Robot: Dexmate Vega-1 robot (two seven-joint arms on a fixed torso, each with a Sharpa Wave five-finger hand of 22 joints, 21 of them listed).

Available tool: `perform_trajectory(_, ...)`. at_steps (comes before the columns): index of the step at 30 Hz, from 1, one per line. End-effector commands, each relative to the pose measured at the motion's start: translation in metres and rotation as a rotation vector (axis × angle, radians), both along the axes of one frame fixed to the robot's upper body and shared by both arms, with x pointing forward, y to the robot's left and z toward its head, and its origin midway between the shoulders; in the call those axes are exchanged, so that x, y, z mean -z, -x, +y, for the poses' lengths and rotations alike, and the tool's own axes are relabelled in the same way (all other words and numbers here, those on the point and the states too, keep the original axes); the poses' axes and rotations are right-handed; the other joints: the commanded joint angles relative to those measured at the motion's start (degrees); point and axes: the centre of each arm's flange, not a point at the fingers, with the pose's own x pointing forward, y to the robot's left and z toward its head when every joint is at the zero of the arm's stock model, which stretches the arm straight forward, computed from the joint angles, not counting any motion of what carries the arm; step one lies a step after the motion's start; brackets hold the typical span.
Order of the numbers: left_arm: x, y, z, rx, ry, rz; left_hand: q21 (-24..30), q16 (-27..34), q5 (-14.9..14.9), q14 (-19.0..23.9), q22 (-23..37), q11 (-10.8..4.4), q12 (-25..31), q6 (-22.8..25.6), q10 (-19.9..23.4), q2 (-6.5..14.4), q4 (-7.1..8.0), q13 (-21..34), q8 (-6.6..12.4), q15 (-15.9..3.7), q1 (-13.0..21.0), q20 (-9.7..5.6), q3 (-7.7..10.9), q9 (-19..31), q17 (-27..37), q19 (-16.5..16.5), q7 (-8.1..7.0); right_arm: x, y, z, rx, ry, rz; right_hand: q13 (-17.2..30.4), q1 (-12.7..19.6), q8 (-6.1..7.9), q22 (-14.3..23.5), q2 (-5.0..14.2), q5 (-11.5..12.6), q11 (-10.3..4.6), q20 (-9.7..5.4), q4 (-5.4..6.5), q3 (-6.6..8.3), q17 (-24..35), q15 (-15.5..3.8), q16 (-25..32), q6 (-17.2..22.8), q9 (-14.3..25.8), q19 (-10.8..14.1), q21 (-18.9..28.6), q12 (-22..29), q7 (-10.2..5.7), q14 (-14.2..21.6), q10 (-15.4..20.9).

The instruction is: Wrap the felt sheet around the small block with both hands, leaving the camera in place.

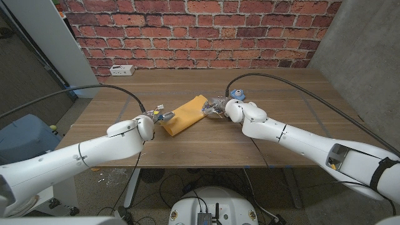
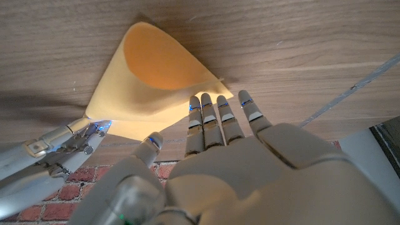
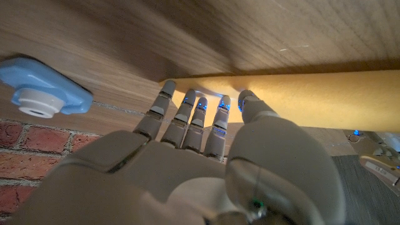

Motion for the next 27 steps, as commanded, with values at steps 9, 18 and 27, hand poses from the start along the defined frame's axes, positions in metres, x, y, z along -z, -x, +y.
perform_trajectory(9,0.000,0.015,0.022,0.181,0.258,-0.372,-0.13,-0.77,0.00,-0.18,0.05,-0.08,-0.84,-6.42,-3.73,4.40,-1.72,0.26,-1.23,0.27,1.34,1.51,2.99,-0.04,-0.16,0.79,-3.29,-0.019,0.014,-0.026,-0.179,-0.422,-0.301,0.09,-1.85,-0.61,0.20,0.58,-0.46,0.14,-0.27,0.61,-1.42,0.15,-2.73,-1.55,-4.18,0.18,-0.78,-0.66,-0.84,-0.25,-4.21,-4.50)
perform_trajectory(18,0.001,0.013,0.042,0.285,0.421,-0.531,-0.09,-0.84,-0.18,0.07,0.03,0.07,-0.77,-8.42,-4.17,3.98,-2.63,0.28,-1.27,-0.03,2.11,1.29,3.74,-0.09,-0.26,1.61,-3.97,-0.022,0.013,-0.032,-0.235,-0.610,-0.295,0.05,-3.60,-0.46,0.19,1.53,-0.49,0.43,-0.88,1.83,-1.74,0.22,-2.53,-1.85,-5.28,0.20,-0.96,-0.91,-0.61,-0.07,-5.00,-5.11)
perform_trajectory(27,-0.006,-0.002,0.065,0.405,0.533,-0.548,-0.25,-1.08,-0.51,-0.13,-0.01,0.25,-1.13,-10.69,-5.84,2.28,-4.14,0.22,-1.24,-0.07,2.77,1.05,3.77,-0.22,-0.33,2.25,-5.13,-0.025,0.021,-0.040,-0.250,-0.778,-0.330,-0.07,-5.94,-0.31,0.17,1.37,-0.60,0.78,-0.49,3.13,-2.39,-0.02,-2.10,-2.39,-6.46,0.19,-1.73,-1.46,-0.44,0.07,-5.83,-5.73)
